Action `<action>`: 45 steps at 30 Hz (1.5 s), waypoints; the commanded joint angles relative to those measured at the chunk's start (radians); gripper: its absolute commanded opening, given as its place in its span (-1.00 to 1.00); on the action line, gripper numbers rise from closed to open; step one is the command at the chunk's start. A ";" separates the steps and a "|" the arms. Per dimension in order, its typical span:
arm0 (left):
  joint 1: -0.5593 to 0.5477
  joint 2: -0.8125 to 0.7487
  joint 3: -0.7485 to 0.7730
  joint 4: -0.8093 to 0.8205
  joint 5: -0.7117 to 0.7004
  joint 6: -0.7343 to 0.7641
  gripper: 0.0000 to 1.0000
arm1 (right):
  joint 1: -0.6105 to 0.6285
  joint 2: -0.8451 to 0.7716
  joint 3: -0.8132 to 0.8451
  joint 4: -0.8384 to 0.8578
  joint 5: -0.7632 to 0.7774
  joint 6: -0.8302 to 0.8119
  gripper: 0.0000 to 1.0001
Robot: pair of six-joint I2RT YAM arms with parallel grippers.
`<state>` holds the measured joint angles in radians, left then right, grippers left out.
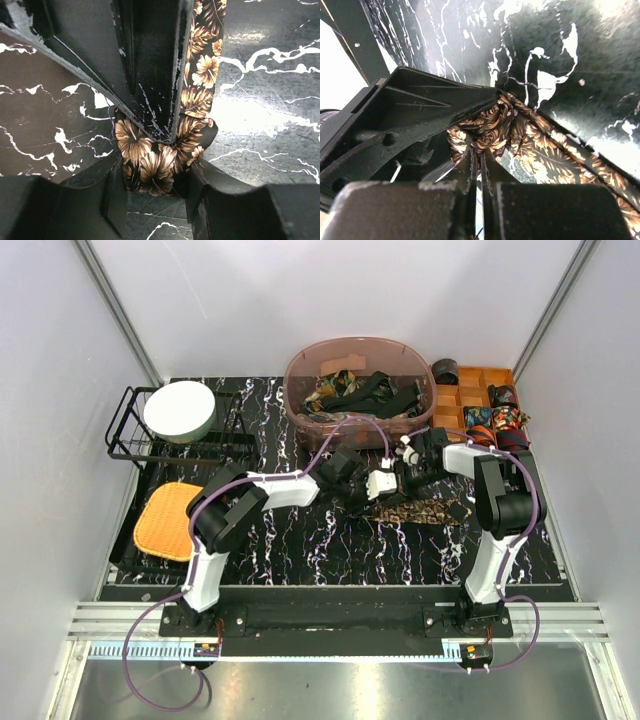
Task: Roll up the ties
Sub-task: Roll the tie at the center of the board.
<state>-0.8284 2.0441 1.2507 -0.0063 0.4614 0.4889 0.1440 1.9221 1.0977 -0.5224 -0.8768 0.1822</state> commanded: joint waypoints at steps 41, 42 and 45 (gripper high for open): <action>0.164 0.025 -0.361 0.618 0.341 -0.247 0.56 | 0.175 0.103 0.079 -0.133 0.598 -0.059 -1.00; 0.160 0.030 -0.361 0.630 0.342 -0.240 0.55 | 0.177 0.106 0.082 -0.136 0.602 -0.058 -1.00; 0.152 0.045 -0.366 0.684 0.352 -0.224 0.53 | 0.180 0.118 0.096 -0.149 0.611 -0.053 -1.00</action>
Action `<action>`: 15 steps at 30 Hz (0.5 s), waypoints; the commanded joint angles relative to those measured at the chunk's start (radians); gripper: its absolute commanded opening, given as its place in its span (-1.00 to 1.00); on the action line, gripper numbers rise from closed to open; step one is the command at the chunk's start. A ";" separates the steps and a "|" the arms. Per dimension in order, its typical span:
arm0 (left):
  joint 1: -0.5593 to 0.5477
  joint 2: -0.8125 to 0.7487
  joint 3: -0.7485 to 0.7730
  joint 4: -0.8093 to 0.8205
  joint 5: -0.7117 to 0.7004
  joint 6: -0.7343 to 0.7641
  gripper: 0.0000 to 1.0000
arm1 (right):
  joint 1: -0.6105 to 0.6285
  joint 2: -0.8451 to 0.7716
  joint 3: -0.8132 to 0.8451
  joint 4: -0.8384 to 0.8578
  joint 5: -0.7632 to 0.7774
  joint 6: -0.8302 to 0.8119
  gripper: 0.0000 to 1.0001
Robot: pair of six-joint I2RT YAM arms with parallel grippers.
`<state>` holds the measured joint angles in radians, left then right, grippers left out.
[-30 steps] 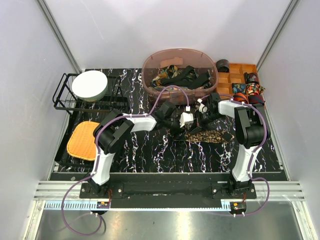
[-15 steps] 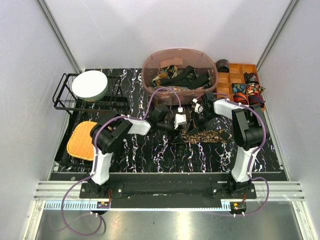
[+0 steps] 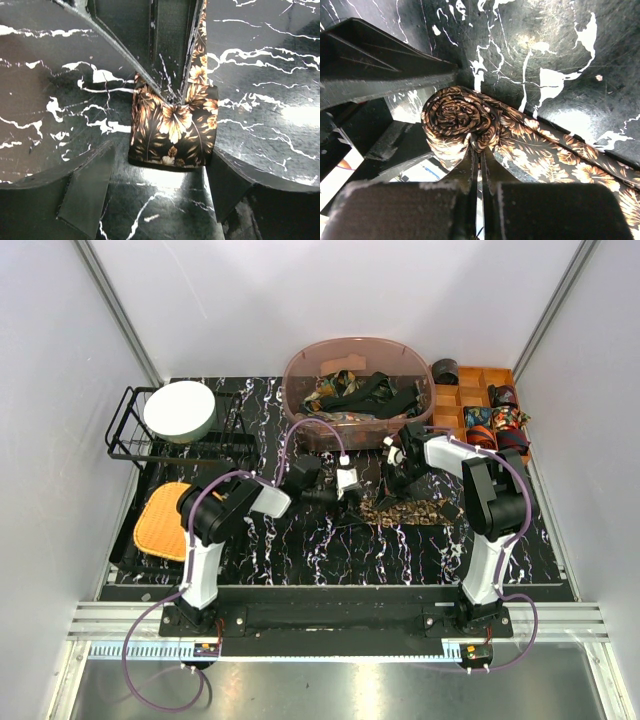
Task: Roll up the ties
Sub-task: Roll the tie at the center of the board.
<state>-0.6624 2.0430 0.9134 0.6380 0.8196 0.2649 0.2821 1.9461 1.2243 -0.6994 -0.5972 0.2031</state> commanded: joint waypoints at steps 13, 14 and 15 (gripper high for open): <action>-0.101 0.062 0.064 -0.187 -0.172 0.152 0.01 | 0.043 0.073 -0.026 0.029 0.294 -0.077 -1.00; -0.108 0.060 0.073 -0.257 -0.195 0.171 -0.05 | 0.042 0.065 -0.023 0.028 0.284 -0.074 -1.00; -0.111 0.060 0.088 -0.293 -0.215 0.184 -0.10 | 0.043 0.057 -0.022 0.028 0.268 -0.076 -1.00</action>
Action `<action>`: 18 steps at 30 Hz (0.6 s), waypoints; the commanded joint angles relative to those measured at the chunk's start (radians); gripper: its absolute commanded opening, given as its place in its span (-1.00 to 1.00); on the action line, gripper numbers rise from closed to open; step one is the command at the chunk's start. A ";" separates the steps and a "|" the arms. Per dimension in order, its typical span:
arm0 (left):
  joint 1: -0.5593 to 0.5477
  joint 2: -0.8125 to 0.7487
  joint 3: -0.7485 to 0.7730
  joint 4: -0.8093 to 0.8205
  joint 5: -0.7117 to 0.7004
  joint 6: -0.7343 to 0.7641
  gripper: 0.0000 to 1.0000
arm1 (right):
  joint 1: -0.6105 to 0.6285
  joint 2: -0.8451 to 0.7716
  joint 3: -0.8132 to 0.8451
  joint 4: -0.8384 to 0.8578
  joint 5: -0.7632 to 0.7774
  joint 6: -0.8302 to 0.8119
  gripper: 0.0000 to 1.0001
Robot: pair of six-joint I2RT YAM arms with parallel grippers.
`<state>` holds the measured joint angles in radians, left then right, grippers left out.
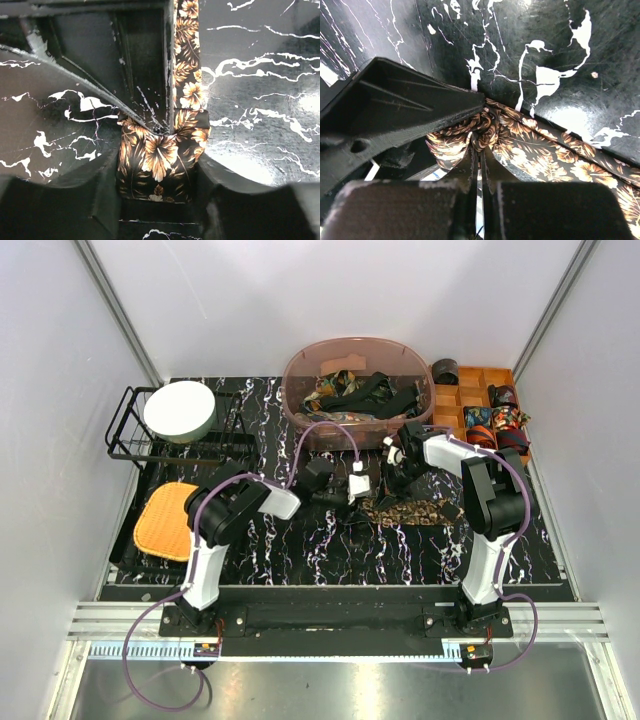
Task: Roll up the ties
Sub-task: Roll the tie at the center of the board.
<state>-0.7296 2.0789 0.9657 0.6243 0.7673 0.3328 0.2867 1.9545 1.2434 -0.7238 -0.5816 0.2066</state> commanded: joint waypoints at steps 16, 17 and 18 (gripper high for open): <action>-0.091 0.076 0.229 -0.840 -0.401 0.252 -0.88 | -0.112 -0.146 -0.033 -0.091 0.023 -0.107 -0.01; -0.096 0.079 0.238 -0.848 -0.407 0.253 -0.88 | -0.122 -0.154 -0.039 -0.092 -0.028 -0.113 0.05; -0.103 0.081 0.242 -0.854 -0.416 0.256 -0.87 | -0.130 -0.167 -0.044 -0.083 -0.064 -0.121 0.10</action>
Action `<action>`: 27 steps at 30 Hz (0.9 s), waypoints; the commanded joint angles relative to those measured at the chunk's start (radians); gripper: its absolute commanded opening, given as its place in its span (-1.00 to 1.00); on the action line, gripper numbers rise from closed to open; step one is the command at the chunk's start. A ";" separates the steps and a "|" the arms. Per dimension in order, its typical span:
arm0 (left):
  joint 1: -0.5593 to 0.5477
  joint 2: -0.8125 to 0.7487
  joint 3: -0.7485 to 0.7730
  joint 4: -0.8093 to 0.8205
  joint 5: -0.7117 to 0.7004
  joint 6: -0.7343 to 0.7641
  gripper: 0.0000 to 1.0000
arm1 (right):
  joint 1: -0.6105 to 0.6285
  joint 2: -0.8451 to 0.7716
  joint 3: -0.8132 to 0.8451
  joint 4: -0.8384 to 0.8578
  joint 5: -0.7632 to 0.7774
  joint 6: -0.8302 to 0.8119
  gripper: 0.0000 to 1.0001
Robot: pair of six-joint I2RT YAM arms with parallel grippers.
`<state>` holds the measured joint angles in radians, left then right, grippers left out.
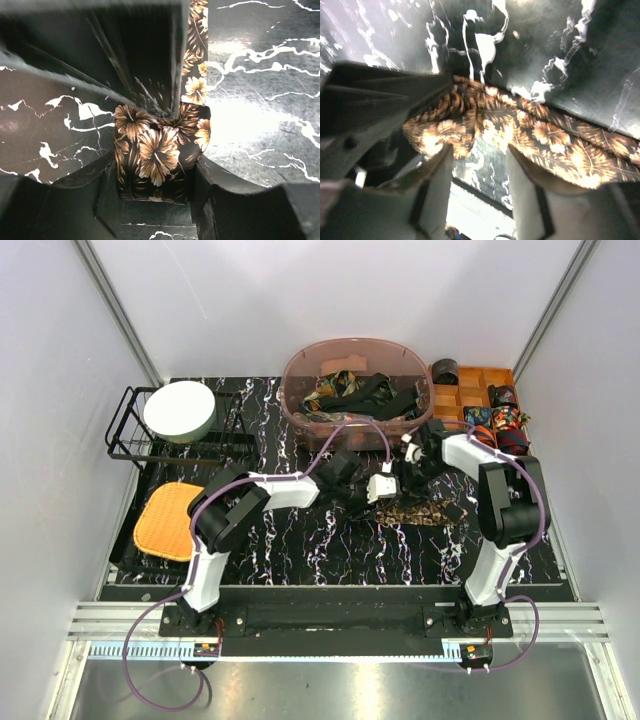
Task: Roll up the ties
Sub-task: Roll the tie at the center of the board.
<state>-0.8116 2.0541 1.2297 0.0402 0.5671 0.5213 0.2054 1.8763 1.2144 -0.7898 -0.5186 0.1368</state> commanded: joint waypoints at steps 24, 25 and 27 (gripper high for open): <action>-0.058 0.112 0.010 -0.441 -0.227 0.134 -0.82 | -0.086 -0.054 -0.139 0.192 -0.204 0.009 -0.08; -0.060 0.107 0.005 -0.441 -0.225 0.134 -0.82 | -0.086 -0.058 -0.135 0.199 -0.207 0.007 -0.04; -0.063 0.103 0.004 -0.444 -0.214 0.135 -0.82 | -0.087 -0.063 -0.131 0.205 -0.224 0.009 0.00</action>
<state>-0.8639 2.0693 1.3247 -0.1146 0.4541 0.6083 0.1265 1.8324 1.0615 -0.6170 -0.7620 0.1574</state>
